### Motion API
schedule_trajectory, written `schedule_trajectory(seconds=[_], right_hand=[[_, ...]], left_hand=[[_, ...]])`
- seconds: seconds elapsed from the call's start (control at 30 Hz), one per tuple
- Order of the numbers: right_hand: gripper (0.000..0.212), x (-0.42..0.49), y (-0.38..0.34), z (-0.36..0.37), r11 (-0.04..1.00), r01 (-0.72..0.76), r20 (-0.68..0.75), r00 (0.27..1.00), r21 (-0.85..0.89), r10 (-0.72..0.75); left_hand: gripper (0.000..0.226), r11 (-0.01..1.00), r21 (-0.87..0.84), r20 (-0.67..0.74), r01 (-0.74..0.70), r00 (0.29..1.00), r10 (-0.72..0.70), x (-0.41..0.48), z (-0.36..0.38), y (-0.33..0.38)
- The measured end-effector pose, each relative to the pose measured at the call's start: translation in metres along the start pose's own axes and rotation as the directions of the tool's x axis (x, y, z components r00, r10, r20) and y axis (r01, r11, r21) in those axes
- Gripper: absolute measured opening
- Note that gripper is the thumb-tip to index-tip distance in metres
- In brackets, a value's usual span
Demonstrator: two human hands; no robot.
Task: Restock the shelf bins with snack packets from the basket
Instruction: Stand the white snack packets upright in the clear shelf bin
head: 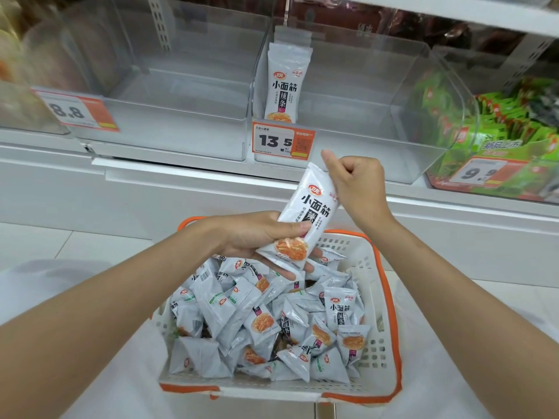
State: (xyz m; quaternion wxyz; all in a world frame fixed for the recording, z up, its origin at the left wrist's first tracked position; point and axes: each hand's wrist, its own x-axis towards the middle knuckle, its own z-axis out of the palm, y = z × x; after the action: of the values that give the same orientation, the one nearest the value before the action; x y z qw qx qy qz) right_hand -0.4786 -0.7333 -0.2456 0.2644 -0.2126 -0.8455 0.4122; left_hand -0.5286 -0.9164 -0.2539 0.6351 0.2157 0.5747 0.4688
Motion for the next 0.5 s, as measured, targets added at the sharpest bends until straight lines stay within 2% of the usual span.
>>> schedule_trajectory(seconds=[0.07, 0.1, 0.13, 0.2, 0.27, 0.3, 0.37, 0.43, 0.5], right_hand=[[0.051, 0.002, -0.005, -0.007, 0.977, -0.16, 0.098, 0.984, 0.142, 0.147], [0.044, 0.002, -0.007, -0.011, 0.938, -0.268, 0.206, 0.953, 0.219, 0.224], [0.036, 0.0, -0.007, -0.014, 0.886, -0.37, 0.351, 0.898, 0.278, 0.264], [0.027, -0.008, -0.004, -0.016, 0.81, -0.504, 0.617, 0.75, 0.301, 0.238], [0.029, -0.017, 0.0, -0.012, 0.758, -0.582, 0.733, 0.647, 0.295, 0.211], [0.03, -0.019, 0.002, -0.01, 0.752, -0.587, 0.733, 0.647, 0.299, 0.213], [0.032, -0.018, 0.002, -0.01, 0.771, -0.55, 0.69, 0.694, 0.321, 0.208], [0.029, -0.012, -0.002, -0.014, 0.781, -0.502, 0.631, 0.753, 0.371, 0.184], [0.024, -0.002, -0.011, -0.02, 0.812, -0.412, 0.533, 0.833, 0.413, 0.151]], left_hand=[[0.048, 1.0, -0.014, -0.026, -0.001, 1.0, 0.001, -0.003, -0.005, 0.0], [0.049, 1.0, -0.02, -0.042, -0.007, 0.999, 0.006, -0.005, -0.008, 0.0], [0.048, 1.0, -0.023, -0.055, -0.015, 0.998, 0.013, -0.006, -0.011, 0.0], [0.048, 0.999, -0.033, -0.062, -0.028, 0.998, 0.026, -0.008, -0.016, 0.002], [0.053, 0.999, -0.013, -0.058, -0.034, 0.998, 0.033, -0.01, -0.019, 0.003], [0.054, 0.999, 0.012, -0.054, -0.033, 0.998, 0.034, -0.011, -0.019, 0.004], [0.053, 0.995, 0.088, -0.051, -0.037, 0.998, 0.042, -0.013, -0.022, 0.008], [0.055, 0.98, 0.188, -0.055, -0.057, 0.996, 0.069, -0.018, -0.029, 0.02], [0.06, 0.957, 0.266, -0.131, -0.114, 0.979, 0.153, -0.026, -0.038, 0.041]])
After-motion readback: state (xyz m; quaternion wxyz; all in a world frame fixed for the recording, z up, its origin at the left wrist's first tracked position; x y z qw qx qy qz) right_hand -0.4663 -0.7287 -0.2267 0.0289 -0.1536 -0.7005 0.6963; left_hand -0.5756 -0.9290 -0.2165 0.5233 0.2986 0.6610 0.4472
